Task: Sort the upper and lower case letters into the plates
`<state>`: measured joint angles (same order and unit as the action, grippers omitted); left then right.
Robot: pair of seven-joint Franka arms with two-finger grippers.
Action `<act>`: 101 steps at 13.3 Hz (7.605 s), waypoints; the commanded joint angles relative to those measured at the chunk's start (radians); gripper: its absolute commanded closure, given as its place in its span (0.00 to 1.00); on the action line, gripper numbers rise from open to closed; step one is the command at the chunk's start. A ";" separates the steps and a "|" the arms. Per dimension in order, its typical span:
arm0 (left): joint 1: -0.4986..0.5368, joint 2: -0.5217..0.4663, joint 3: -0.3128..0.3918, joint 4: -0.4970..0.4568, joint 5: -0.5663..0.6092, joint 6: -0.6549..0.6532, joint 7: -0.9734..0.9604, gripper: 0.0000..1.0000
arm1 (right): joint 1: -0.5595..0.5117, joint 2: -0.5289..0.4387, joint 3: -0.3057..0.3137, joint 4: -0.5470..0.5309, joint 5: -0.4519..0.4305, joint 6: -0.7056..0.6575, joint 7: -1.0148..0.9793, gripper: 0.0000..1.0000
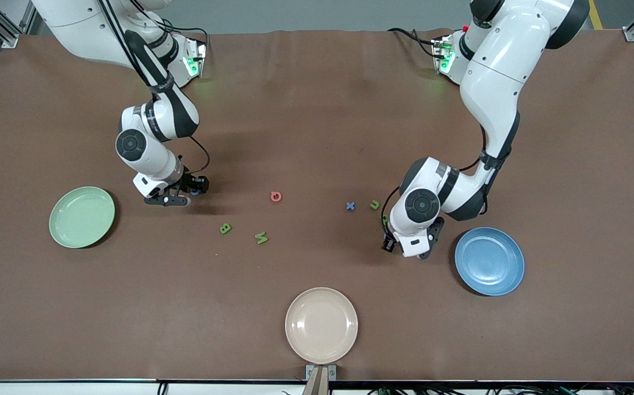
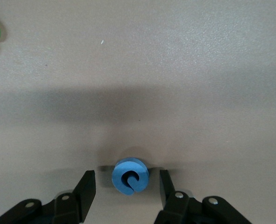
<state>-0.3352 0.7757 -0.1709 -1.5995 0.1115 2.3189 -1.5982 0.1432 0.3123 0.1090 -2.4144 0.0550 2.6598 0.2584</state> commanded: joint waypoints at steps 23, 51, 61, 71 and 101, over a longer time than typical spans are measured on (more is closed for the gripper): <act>0.352 -0.130 -0.002 -0.091 0.139 -0.021 0.857 0.01 | -0.414 -0.168 -0.049 0.245 -0.072 -0.440 -0.589 0.86; 0.219 -0.073 -0.291 -0.247 0.370 0.145 0.311 0.47 | -0.174 -0.041 -0.035 0.348 -0.049 -0.478 0.145 0.04; 0.231 -0.110 -0.247 -0.192 0.372 0.135 0.302 0.99 | 0.111 0.175 -0.038 0.498 0.055 -0.313 0.841 0.00; 0.554 -0.150 -0.168 -0.194 0.396 0.148 0.918 0.90 | 0.159 0.291 -0.049 0.535 0.039 -0.216 0.883 0.30; 0.257 -0.081 -0.404 -0.284 0.398 0.092 -0.126 0.19 | -0.408 -0.032 -0.049 0.442 -0.040 -0.581 -0.368 0.90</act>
<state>-0.0640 0.6959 -0.5804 -1.8845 0.4888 2.3988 -1.6971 -0.1969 0.2952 0.0371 -1.9358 0.0309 2.0367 0.0226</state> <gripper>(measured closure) 0.176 0.714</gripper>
